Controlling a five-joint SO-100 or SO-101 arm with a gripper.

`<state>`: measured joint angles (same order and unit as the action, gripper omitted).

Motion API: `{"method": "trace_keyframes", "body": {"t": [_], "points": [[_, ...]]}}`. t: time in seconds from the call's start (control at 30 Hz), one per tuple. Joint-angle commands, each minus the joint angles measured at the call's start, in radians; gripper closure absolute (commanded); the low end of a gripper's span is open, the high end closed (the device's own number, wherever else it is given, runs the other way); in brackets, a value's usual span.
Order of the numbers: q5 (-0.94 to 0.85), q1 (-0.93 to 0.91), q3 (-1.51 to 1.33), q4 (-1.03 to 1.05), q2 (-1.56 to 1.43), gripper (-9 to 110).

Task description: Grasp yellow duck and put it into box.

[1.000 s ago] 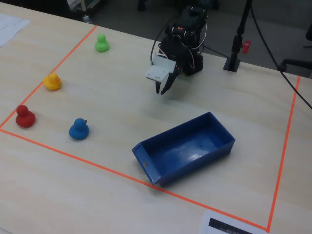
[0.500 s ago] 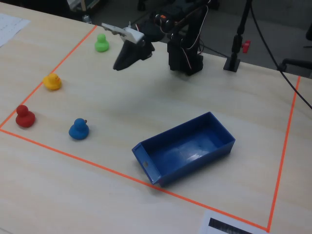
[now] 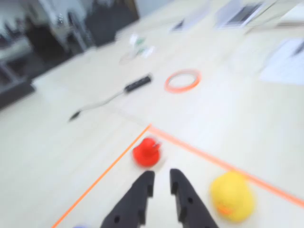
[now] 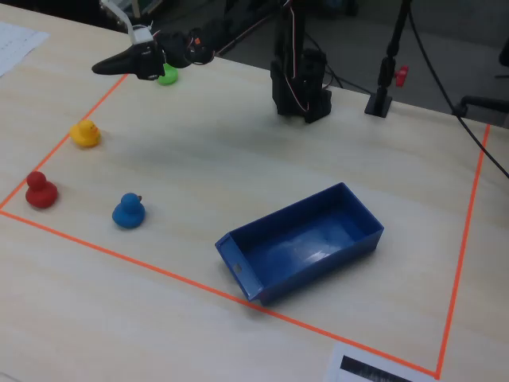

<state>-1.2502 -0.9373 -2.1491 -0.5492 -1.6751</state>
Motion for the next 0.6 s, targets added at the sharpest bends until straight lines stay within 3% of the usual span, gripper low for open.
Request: {"method": "trace_keyframes", "body": {"t": [0.0, 0.57], "points": [[-0.041, -0.055, -0.011, -0.153, 0.067, 101], [-0.199, -0.112, 0.121, -0.204, 0.411, 77]]}}
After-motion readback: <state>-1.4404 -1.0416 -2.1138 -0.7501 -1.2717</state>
